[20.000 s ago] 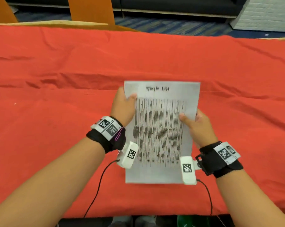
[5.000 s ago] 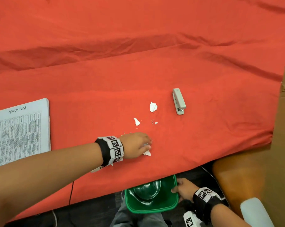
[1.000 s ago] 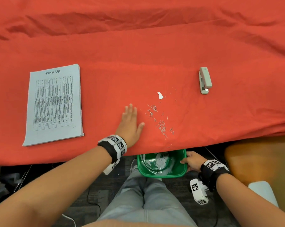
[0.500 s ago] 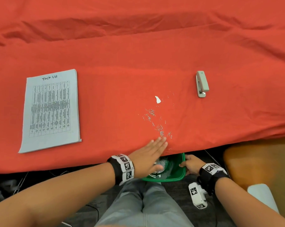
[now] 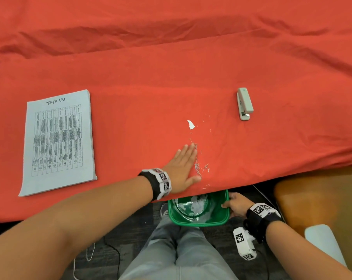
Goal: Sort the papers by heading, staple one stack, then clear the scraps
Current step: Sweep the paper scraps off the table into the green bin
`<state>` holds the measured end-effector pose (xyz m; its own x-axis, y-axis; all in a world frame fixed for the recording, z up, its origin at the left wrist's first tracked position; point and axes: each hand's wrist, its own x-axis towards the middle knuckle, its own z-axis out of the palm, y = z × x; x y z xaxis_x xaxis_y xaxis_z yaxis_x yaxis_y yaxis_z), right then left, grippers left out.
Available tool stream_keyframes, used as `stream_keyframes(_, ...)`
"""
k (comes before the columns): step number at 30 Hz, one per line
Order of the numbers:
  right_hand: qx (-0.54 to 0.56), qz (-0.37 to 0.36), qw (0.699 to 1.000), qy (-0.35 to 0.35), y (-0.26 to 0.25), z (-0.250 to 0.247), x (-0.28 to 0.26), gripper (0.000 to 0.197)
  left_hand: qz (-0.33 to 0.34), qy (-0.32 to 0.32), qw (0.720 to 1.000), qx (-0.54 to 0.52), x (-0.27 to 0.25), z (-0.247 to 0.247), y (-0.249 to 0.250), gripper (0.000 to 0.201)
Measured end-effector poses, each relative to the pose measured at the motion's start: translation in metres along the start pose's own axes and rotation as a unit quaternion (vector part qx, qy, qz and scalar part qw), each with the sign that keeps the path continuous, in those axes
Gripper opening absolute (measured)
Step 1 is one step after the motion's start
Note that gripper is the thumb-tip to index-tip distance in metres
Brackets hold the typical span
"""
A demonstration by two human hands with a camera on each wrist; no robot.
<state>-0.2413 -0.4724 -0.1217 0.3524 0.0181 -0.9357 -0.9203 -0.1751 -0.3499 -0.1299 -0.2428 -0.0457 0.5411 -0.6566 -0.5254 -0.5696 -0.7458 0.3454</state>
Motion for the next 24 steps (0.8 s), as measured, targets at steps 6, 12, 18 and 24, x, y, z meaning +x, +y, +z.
stream_keyframes(6, -0.001, -0.001, 1.000, 0.000, 0.000, -0.001, -0.003, 0.030, 0.162, -0.093, 0.982, 0.035, -0.029, 0.023, 0.034, 0.081)
stream_keyframes(12, 0.005, -0.002, 1.000, 0.003, -0.002, -0.005, -0.004, 0.026, 0.110, 0.036, 0.993, -0.006, 0.003, -0.034, 0.013, 0.066)
stream_keyframes(18, -0.006, 0.002, 1.000, 0.007, -0.002, -0.007, -0.004, 0.027, -0.049, 0.083, 0.995, -0.016, 0.072, -0.085, -0.038, 0.072)
stream_keyframes(24, -0.015, 0.011, 1.000, 0.008, -0.001, -0.009, -0.001, 0.030, 0.026, 0.021, 0.998, 0.043, 0.060, -0.054, -0.030, 0.086)
